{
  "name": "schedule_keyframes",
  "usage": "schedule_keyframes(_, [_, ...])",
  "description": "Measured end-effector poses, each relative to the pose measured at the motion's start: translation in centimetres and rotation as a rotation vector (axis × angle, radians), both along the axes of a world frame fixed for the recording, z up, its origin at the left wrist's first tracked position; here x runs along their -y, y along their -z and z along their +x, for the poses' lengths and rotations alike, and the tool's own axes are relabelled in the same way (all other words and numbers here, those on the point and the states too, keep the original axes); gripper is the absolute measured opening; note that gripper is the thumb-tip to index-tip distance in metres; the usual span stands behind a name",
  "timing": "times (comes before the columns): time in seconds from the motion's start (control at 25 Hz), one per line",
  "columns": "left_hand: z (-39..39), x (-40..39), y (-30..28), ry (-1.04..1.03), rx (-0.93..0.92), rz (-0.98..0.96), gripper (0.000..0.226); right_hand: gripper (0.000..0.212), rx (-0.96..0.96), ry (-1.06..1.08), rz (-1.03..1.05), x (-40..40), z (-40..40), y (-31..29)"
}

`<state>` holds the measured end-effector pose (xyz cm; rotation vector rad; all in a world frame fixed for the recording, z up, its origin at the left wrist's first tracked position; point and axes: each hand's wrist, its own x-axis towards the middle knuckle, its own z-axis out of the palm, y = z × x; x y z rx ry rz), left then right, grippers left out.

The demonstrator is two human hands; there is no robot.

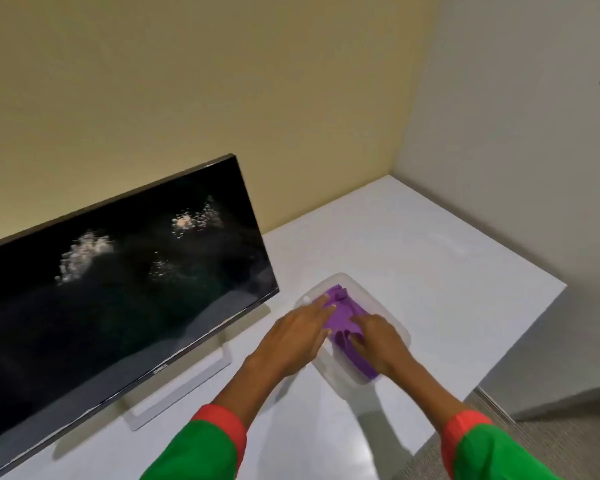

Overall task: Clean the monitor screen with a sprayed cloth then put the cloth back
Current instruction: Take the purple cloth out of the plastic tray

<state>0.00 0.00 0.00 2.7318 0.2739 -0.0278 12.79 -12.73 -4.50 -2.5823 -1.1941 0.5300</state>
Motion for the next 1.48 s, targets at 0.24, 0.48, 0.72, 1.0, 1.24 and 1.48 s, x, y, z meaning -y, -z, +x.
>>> schedule_keyframes(0.24, [6.5,1.6,5.3,0.080,-0.237,0.050,0.054,0.063,-0.092,-0.027,-0.317,-0.9,0.8,5.0])
schedule_keyframes(0.48, [10.0,0.6,9.2,0.110,-0.387,0.133,0.062,0.082,-0.011,-0.027,-0.369,-1.1,0.8,7.2])
schedule_keyframes(0.72, [10.5,0.3,10.6,0.125,-0.380,0.127,0.064,0.055,-0.030,0.042,-0.283,-1.4,1.9,6.4])
schedule_keyframes(1.0, [11.3,0.9,9.3,0.134,-0.203,0.169,0.058,0.031,-0.159,0.272,0.076,1.2,3.8,1.7])
schedule_keyframes(1.24, [10.6,2.2,2.9,0.081,0.048,0.102,0.037,0.038,-0.148,0.386,0.313,4.1,2.8,-3.9])
schedule_keyframes(1.48, [1.6,1.8,-3.7,-0.011,0.220,0.102,0.035,0.042,-0.228,0.105,0.368,5.1,0.4,-10.4])
